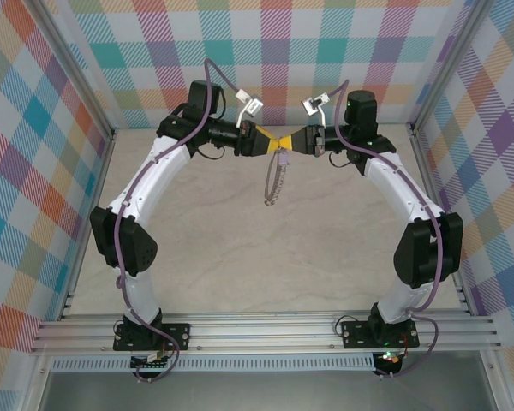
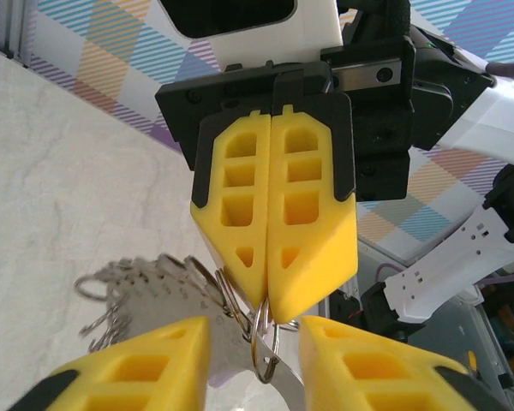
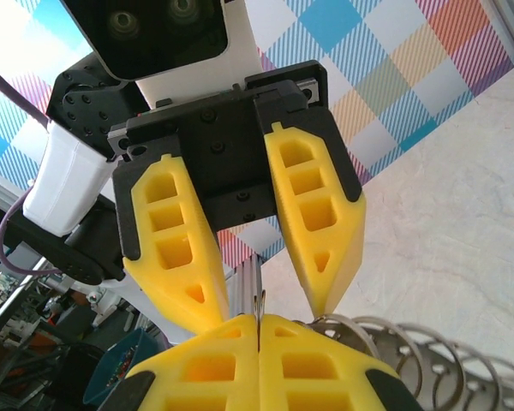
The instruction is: Put the keys on the keyring
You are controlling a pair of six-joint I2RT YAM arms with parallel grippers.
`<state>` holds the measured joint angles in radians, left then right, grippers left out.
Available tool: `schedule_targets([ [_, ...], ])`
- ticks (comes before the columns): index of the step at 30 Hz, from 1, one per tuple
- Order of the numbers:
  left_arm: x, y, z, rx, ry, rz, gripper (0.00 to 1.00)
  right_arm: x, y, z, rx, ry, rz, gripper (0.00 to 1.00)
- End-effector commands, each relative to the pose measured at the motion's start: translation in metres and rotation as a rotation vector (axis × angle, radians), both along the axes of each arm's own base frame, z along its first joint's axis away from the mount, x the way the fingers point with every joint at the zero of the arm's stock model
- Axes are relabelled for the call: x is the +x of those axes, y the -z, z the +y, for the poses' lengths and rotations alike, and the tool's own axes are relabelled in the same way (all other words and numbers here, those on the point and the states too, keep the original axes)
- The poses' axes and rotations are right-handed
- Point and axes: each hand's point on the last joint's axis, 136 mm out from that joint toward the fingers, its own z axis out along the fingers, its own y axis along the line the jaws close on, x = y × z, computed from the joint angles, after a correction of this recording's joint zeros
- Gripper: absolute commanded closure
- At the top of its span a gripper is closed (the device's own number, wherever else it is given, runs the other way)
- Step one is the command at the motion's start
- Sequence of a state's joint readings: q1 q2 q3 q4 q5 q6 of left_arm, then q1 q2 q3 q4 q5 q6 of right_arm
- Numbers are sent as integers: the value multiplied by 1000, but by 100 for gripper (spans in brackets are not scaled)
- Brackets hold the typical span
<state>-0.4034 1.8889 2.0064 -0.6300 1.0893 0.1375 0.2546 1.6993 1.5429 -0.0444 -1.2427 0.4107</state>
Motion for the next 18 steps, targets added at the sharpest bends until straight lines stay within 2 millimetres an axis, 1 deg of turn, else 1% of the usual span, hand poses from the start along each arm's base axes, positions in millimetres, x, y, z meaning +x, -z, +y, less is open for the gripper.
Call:
schedule_targets([
  [1, -5, -14, 2, -33, 30, -10, 73, -3, -8, -2, 19, -23, -38, 100],
  [6, -7, -15, 0, -38, 38, -11, 75, -2, -5, -1, 18, -23, -30, 100],
  [8, -7, -14, -1, -38, 40, -10, 80, -1, -4, -1, 17, -23, -29, 100],
  [10, -7, -15, -1, -40, 41, -12, 82, -2, -3, -1, 17, -26, -27, 100],
  [13, -7, -16, -2, -42, 42, -13, 88, -2, -2, -1, 17, -27, -25, 100],
  [16, -7, -17, -3, -45, 43, -16, 92, -3, -3, -1, 17, -29, -25, 100],
  [18, -8, -17, -3, -46, 44, -15, 97, -3, -1, -1, 15, -29, -22, 100],
])
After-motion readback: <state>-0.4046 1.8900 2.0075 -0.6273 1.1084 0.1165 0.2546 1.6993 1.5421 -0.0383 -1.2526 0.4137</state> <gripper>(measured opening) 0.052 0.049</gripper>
